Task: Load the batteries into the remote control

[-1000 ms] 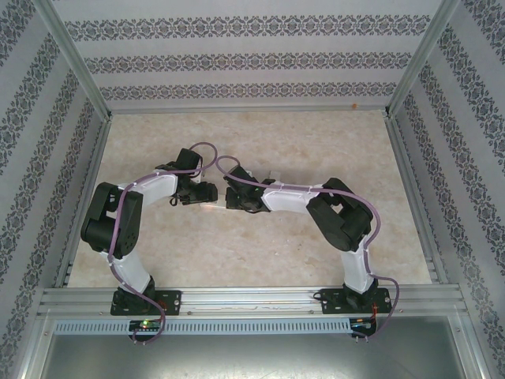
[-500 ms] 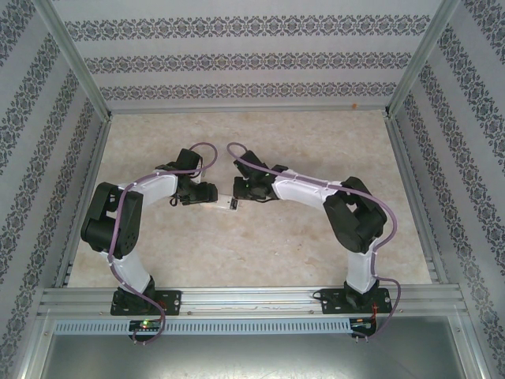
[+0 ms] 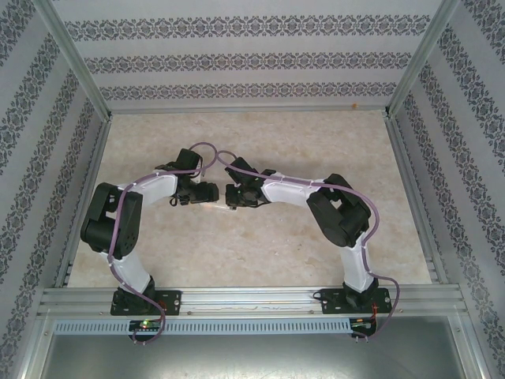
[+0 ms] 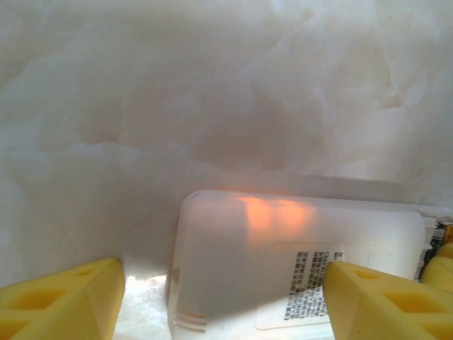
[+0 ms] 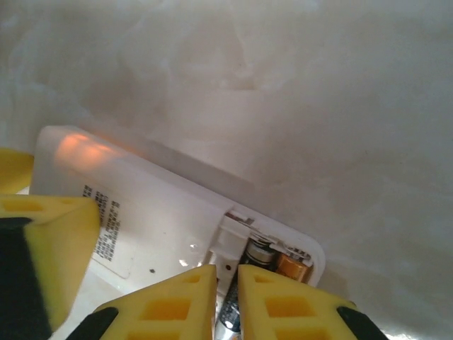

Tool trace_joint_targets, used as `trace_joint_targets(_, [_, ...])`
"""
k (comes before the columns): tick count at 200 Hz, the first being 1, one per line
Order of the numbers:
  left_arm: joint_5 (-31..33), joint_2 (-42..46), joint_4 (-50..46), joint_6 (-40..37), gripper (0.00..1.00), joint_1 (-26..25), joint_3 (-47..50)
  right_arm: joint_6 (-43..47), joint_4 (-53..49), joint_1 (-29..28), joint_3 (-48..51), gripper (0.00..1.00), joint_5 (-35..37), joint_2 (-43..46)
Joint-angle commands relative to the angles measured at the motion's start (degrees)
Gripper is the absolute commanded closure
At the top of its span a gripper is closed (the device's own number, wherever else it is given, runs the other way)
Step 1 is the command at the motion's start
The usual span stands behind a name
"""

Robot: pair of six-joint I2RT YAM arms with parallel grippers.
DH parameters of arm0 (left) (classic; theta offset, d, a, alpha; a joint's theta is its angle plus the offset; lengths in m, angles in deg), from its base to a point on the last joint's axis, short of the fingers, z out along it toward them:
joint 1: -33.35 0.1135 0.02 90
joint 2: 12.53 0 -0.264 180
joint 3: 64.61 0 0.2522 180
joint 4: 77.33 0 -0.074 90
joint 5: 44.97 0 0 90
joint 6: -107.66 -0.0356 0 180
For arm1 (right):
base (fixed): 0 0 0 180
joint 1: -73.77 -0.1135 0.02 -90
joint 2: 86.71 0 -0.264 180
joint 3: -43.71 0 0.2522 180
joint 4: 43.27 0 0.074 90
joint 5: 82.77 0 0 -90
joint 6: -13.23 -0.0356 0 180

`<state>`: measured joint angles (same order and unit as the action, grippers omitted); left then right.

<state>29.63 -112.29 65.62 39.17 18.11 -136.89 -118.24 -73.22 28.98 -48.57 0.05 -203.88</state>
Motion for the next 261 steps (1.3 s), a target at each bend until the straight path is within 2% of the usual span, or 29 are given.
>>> trace_joint_targets(1, [1.1,3.6,2.4,-0.1,0.21,0.5,1.5,3.9,-2.8,-0.1,-0.5,0.8,1.5,4.1])
trace_joint_targets(17, [1.6,6.1,3.2,-0.2,0.15,0.5,2.2,8.3,-3.1,0.9,-0.3,0.77,4.5,8.9])
trace_joint_targets(28, [2.2,8.3,3.2,-0.2,0.09,0.5,2.5,13.7,-4.4,2.5,-0.6,0.71,7.0,11.6])
trace_joint_targets(43, [3.1,12.1,3.2,-0.2,0.02,0.5,3.3,25.3,-6.2,4.9,-1.0,0.56,9.0,14.9])
trace_joint_targets(57, [3.6,16.1,3.9,-0.2,0.0,0.5,4.7,38.7,-10.4,7.5,-2.0,0.28,9.1,16.4])
trace_joint_targets(65, [3.6,18.3,4.8,0.0,0.0,0.5,5.8,45.2,-13.4,9.1,-3.0,0.19,9.9,16.2])
trace_joint_targets(82, [2.4,22.9,7.7,0.0,0.0,0.5,8.6,55.6,-19.0,12.4,-5.6,0.09,10.9,14.4])
trace_joint_targets(99, [1.3,27.2,10.5,0.2,0.0,0.5,11.1,62.2,-24.8,16.1,-9.3,0.02,4.1,11.6])
trace_joint_targets(134, [-1.1,34.1,13.3,-0.8,0.0,0.5,13.9,73.6,-25.8,18.6,-11.0,0.02,2.3,6.9])
trace_joint_targets(168, [-1.2,37.2,17.2,-3.3,0.0,0.5,18.1,81.3,-30.9,19.1,-18.6,0.02,6.0,-2.6])
trace_joint_targets(199, [-2.0,38.6,19.1,-3.3,0.0,0.5,20.9,84.8,-29.9,20.1,-21.4,0.03,8.2,-7.8])
trace_joint_targets(235, [-2.3,39.2,21.9,-1.8,0.0,0.5,23.5,86.6,-30.4,20.6,-22.5,0.06,6.7,-11.1])
trace_joint_targets(261, [-2.2,38.1,20.7,-2.4,0.0,0.4,22.9,86.8,-32.4,21.2,-24.2,0.15,3.7,-13.8])
